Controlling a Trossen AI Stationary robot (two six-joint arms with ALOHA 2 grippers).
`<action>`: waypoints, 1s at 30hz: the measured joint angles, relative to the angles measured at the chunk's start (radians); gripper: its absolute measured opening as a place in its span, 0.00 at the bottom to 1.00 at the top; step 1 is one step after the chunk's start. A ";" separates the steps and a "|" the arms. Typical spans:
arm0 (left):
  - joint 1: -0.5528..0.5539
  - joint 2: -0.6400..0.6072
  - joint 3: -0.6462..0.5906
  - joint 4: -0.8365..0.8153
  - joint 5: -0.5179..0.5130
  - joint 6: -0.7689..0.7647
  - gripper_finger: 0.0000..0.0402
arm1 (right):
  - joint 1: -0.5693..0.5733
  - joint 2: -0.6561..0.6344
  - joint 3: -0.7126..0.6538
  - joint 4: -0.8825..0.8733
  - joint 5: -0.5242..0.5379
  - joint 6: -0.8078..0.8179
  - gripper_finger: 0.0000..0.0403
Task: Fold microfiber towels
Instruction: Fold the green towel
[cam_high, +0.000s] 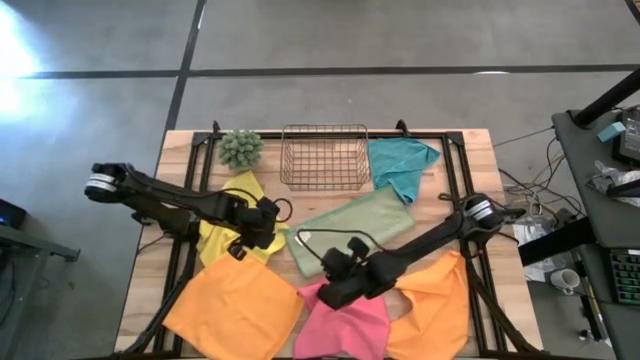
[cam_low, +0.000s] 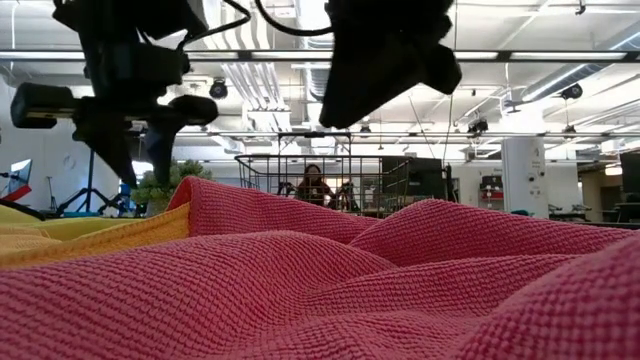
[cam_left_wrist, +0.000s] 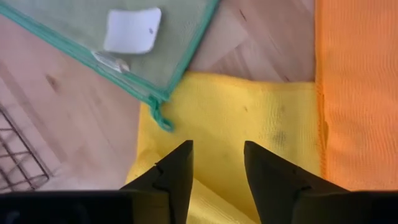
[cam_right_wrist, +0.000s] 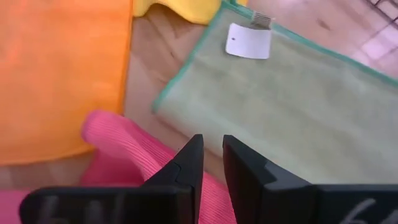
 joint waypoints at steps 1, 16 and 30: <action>0.000 0.002 0.000 0.000 -0.001 0.000 0.34 | 0.000 0.013 0.018 0.000 -0.001 0.009 0.14; -0.001 0.023 -0.014 0.204 -0.033 0.159 0.47 | 0.014 0.108 0.127 0.045 0.000 -0.100 0.31; -0.004 0.182 -0.038 0.385 0.007 0.203 0.47 | -0.011 0.247 0.212 0.096 0.052 -0.223 0.31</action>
